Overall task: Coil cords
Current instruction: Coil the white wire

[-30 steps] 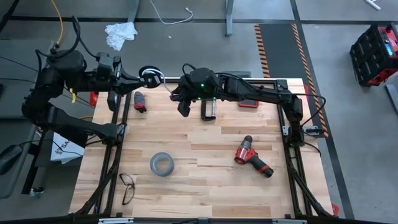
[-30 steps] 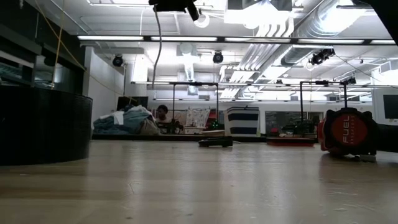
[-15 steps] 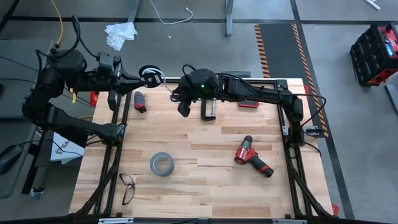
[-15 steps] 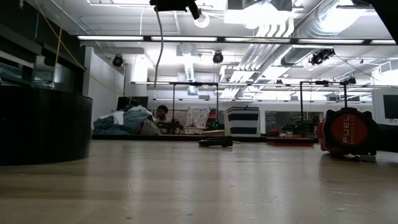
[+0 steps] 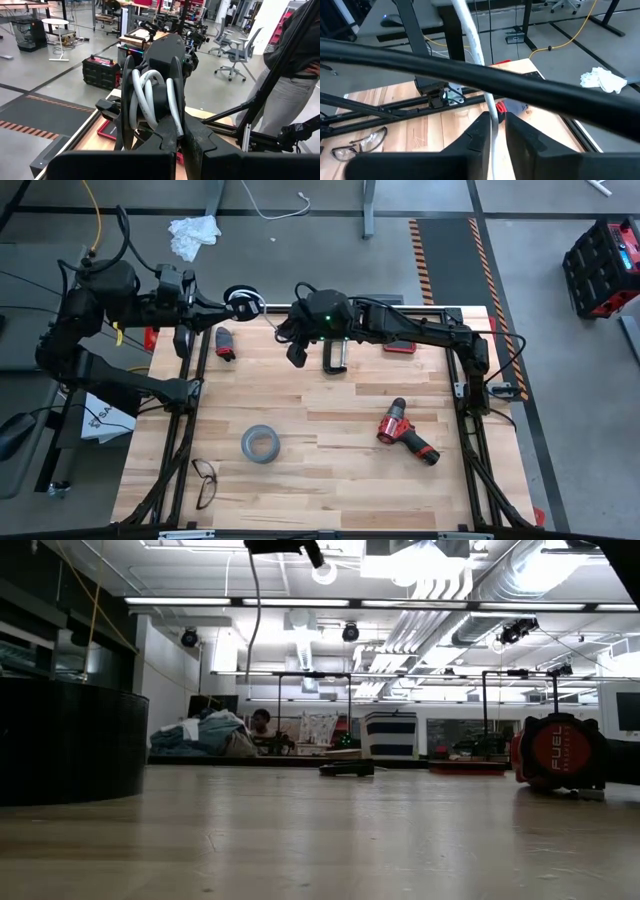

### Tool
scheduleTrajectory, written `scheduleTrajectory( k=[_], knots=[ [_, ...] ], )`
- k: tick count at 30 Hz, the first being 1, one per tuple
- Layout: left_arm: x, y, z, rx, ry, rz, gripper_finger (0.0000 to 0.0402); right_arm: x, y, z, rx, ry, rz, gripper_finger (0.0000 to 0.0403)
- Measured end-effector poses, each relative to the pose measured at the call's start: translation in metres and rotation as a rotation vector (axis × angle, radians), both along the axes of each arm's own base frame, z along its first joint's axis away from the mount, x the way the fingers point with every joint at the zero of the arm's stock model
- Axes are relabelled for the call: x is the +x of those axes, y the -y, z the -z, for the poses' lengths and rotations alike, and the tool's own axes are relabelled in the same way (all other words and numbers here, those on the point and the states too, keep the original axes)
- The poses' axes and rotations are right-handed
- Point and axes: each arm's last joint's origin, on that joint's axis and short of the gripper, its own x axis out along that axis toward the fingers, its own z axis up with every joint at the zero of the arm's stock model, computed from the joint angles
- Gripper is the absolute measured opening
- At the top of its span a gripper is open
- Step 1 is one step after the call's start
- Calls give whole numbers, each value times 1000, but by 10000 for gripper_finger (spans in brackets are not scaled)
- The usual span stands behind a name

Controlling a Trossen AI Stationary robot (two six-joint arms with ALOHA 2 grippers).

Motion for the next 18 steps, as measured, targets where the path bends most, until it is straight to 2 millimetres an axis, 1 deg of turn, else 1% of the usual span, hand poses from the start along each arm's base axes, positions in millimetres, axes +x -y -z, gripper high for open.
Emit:
scheduleTrajectory(
  k=[5,8,12,15,18],
  knots=[
    [0,0,0,-17,8,-2,1,0,0,2,-5,-14,-4,8],
    [0,0,-1,-25,13,-5,1,0,-1,3,-3,-23,-6,4],
    [0,-2,-1,-47,22,-76,1,0,-5,1,5,-14,-31,2],
    [1,-4,-2,-66,38,-139,1,1,-14,-2,14,12,-72,1],
    [8,-5,-5,-87,78,-149,1,3,-25,-5,16,45,-110,1]
  ],
)
